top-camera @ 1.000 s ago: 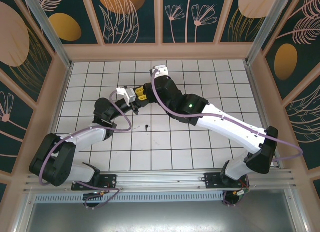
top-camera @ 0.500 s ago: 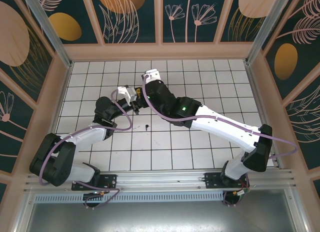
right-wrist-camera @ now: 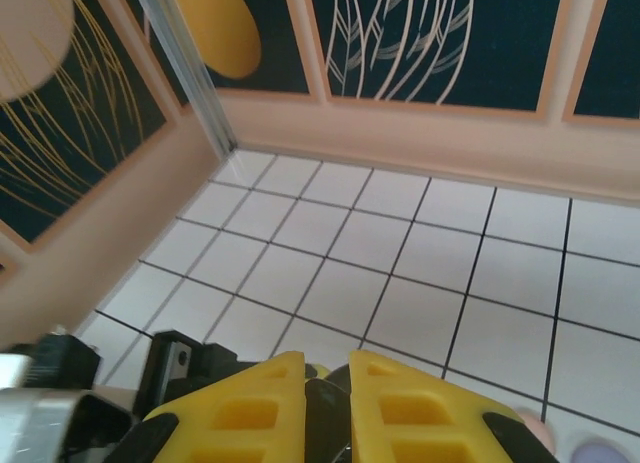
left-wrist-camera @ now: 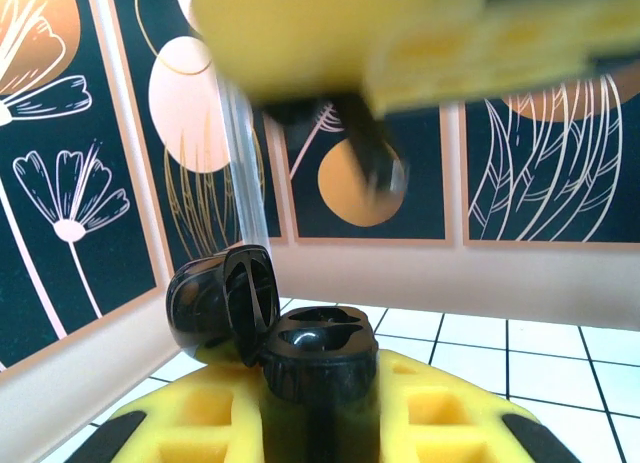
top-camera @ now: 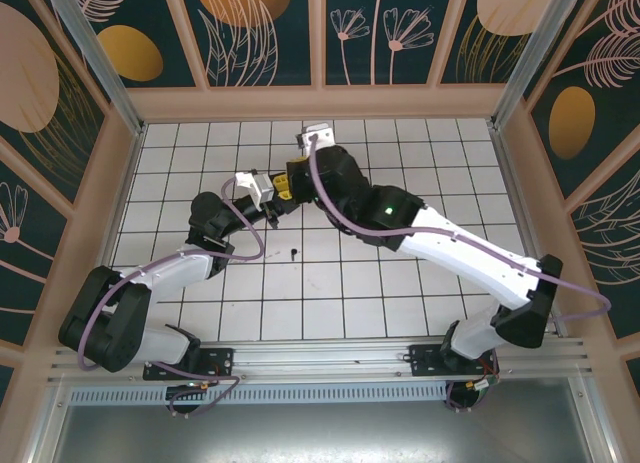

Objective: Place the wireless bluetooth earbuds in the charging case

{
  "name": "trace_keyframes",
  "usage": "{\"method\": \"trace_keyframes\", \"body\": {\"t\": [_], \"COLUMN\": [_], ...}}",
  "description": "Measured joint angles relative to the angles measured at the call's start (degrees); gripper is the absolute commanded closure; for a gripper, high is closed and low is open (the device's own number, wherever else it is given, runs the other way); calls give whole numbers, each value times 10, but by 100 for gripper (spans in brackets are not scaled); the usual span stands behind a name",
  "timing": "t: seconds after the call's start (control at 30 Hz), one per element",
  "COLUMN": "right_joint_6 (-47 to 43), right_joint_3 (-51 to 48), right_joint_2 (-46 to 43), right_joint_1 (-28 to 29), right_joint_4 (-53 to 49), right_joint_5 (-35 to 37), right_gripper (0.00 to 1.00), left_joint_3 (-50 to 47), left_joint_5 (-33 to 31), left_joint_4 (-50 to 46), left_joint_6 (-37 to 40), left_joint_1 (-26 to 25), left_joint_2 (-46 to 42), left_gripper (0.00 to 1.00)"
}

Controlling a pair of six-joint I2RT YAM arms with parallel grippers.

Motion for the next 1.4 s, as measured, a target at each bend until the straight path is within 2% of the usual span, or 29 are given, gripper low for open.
{"method": "trace_keyframes", "body": {"t": [0.23, 0.37, 0.83, 1.4], "right_joint_6": [-17, -34, -43, -41], "right_joint_3": [-55, -93, -116, -116], "right_joint_2": [-93, -117, -102, -71], "right_joint_1": [-21, -24, -22, -22], "right_joint_4": [41, 57, 71, 71], "right_joint_5": [-41, -66, -86, -46], "right_gripper": [85, 85, 85, 85], "left_joint_3": [4, 10, 17, 19], "left_joint_5": [26, 43, 79, 87], "left_joint_4": [-6, -8, -13, -20], "left_joint_6": [0, -1, -16, -17], "left_joint_1": [0, 0, 0, -3], "left_joint_2": [-10, -15, -19, -27], "left_gripper": [100, 100, 100, 100]}}
